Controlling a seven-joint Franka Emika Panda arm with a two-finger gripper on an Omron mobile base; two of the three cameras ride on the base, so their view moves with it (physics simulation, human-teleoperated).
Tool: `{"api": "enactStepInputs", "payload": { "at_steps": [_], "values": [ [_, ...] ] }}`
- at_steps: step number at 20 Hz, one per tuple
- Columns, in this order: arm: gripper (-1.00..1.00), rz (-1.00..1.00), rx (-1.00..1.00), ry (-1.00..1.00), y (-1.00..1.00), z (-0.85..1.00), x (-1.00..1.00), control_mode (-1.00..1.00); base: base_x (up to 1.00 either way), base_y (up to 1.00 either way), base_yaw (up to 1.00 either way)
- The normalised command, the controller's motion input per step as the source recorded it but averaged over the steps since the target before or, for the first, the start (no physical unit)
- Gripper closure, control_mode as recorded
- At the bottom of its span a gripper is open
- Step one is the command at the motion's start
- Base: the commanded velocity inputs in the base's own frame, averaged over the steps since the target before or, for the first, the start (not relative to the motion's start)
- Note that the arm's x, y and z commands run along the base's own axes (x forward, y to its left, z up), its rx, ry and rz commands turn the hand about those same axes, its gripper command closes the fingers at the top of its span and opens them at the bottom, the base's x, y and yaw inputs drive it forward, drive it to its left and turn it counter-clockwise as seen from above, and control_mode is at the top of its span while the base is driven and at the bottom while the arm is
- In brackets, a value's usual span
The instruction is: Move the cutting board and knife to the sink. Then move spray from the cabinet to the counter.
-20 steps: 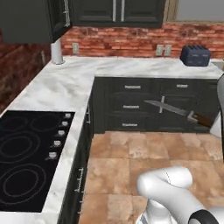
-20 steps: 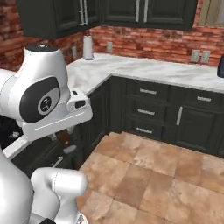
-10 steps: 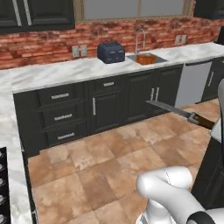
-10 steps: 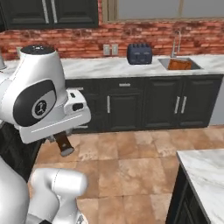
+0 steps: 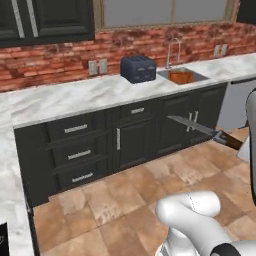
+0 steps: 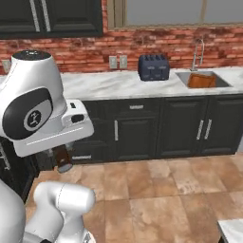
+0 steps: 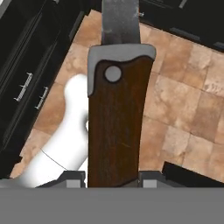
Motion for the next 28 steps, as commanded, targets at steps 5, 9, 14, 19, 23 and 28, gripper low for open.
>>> {"api": "enactStepInputs", "payload": {
  "at_steps": [5, 9, 14, 19, 23, 28],
  "values": [
    [1.0, 0.0, 0.0, 0.0, 0.0, 0.0, 0.0, 1.0, 1.0, 0.0, 0.1],
    [1.0, 0.0, 0.0, 0.0, 0.0, 0.0, 0.0, 1.0, 1.0, 0.0, 0.14],
    [1.0, 0.0, 0.0, 0.0, 0.0, 0.0, 0.0, 1.0, 1.0, -0.15, 0.23],
    [1.0, 0.0, 0.0, 0.0, 0.0, 0.0, 0.0, 1.0, 0.86, -0.66, 0.21],
    [1.0, 0.0, 0.0, 0.0, 0.0, 0.0, 0.0, 1.0, 0.36, -1.0, 0.15],
    [1.0, 0.0, 0.0, 0.0, 0.0, 0.0, 0.0, 1.0, 0.3, -1.0, 0.11]
  ]
}}
